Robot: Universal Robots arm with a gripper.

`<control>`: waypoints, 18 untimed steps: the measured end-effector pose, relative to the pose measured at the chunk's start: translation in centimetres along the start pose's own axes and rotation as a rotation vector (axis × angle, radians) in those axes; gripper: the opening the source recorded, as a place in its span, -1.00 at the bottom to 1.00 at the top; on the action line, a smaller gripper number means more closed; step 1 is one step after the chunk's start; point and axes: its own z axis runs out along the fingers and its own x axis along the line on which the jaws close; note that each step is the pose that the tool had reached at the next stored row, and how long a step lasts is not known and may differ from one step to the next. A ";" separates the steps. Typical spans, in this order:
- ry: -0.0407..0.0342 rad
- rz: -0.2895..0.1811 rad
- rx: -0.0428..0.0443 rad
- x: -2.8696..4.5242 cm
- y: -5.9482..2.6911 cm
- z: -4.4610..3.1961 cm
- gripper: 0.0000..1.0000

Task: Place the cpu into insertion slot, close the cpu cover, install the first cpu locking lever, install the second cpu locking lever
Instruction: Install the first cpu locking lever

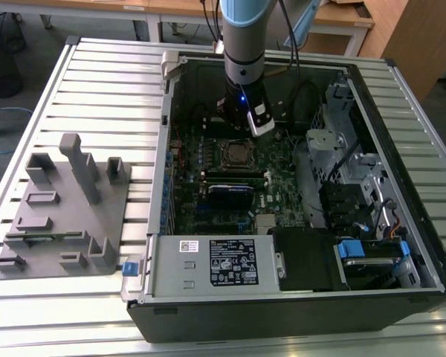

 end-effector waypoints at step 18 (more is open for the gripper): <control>-0.0013 0.004 0.0030 -0.10 -0.04 -0.62 -0.79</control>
